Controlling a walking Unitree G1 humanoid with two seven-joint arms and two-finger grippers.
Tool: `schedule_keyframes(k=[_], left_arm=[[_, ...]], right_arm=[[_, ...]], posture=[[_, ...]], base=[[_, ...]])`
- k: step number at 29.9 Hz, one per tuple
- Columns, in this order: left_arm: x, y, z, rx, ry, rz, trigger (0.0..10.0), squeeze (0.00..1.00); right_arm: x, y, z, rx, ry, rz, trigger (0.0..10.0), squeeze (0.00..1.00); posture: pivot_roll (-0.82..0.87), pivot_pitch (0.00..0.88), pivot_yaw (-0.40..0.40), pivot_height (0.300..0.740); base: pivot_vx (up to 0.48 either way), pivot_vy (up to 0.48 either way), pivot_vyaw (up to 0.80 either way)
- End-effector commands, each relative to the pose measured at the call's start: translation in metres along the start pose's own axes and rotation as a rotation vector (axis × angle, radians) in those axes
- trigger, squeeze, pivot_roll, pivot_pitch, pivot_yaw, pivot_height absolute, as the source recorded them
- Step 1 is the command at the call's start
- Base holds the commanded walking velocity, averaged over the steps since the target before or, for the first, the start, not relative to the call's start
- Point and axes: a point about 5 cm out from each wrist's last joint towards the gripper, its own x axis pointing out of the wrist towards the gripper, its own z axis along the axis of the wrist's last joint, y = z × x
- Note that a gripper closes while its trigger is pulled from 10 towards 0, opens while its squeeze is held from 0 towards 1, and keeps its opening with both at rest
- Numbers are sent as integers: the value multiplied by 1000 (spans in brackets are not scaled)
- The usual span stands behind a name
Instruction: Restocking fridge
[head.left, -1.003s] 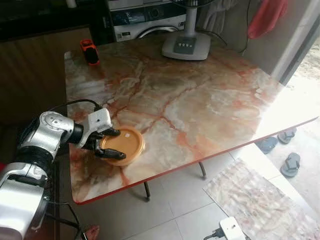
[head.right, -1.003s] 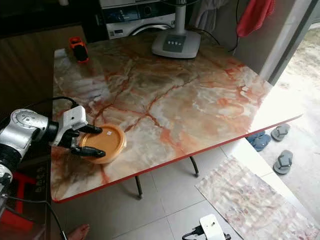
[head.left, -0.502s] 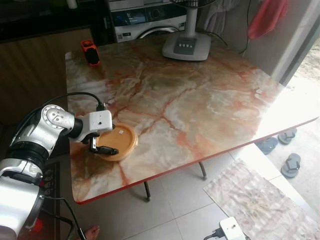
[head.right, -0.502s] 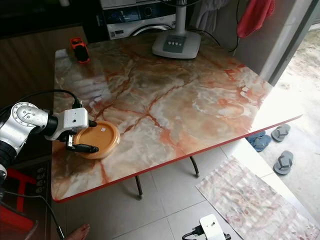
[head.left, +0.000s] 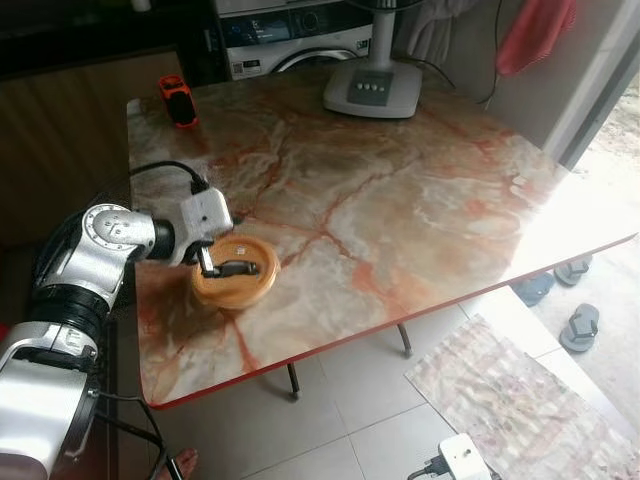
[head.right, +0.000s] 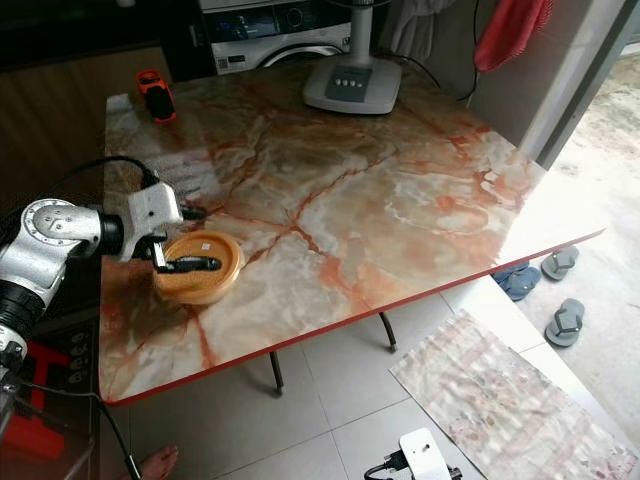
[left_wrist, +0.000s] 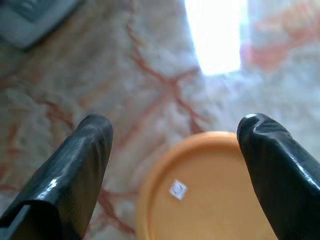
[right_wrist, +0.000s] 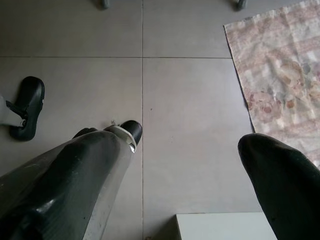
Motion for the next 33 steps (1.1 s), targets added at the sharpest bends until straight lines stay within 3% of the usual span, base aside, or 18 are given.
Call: schedule_keyframes(k=[1,5,6,8,10,11,12,14,18,21,26,30,33], left_arm=[[-4,0,4,-68,-91,143,10000,0],[-6,-2,-2,-147,-161,452,10000,0],[-6,-2,-2,-147,-161,452,10000,0],[-8,-5,-11,-222,-159,605,10000,0],[-11,-17,-29,-322,-96,847,10000,0],[-11,-17,-29,-322,-96,847,10000,0],[-10,-35,-37,-392,-62,988,10000,0],[-8,-43,-36,-423,-62,1020,10000,0],[15,-67,-22,-728,-190,1070,10000,0],[27,-76,-19,-900,-194,1114,10000,0],[37,-90,-8,-946,-217,1102,10000,0],[28,-94,-3,-960,-237,1178,10000,0],[17,-90,-1,-897,-237,1241,10000,0]], right_arm=[[0,3,-4,-4,10,12,10000,0],[0,3,-4,-7,11,16,10000,0],[0,3,-4,-7,11,16,10000,0],[0,4,-4,-9,11,18,10000,0],[0,4,-4,-10,9,21,10000,0],[0,4,-4,-10,9,21,10000,0],[0,5,-3,-9,8,23,10000,0],[0,5,-3,-10,7,24,10000,0],[0,5,-2,-11,5,25,10000,0],[0,5,-2,-24,5,27,10000,0],[1,6,-1,-29,4,28,10000,0],[1,6,-2,-26,5,26,10000,0],[1,6,-2,-28,7,27,10000,0]], posture=[[17,82,4,740],[21,82,4,740],[21,82,4,740],[22,82,4,740],[21,81,3,740],[21,81,3,740],[19,78,4,740],[19,78,4,740],[19,69,10,740],[18,64,11,740],[11,57,15,740],[14,53,16,740],[18,50,15,740]], base=[[0,0,0],[0,0,0],[0,0,0],[0,0,0],[0,0,0],[0,0,0],[0,0,0],[0,0,0],[0,0,0],[0,0,0],[0,0,0],[0,0,0],[0,0,0]])
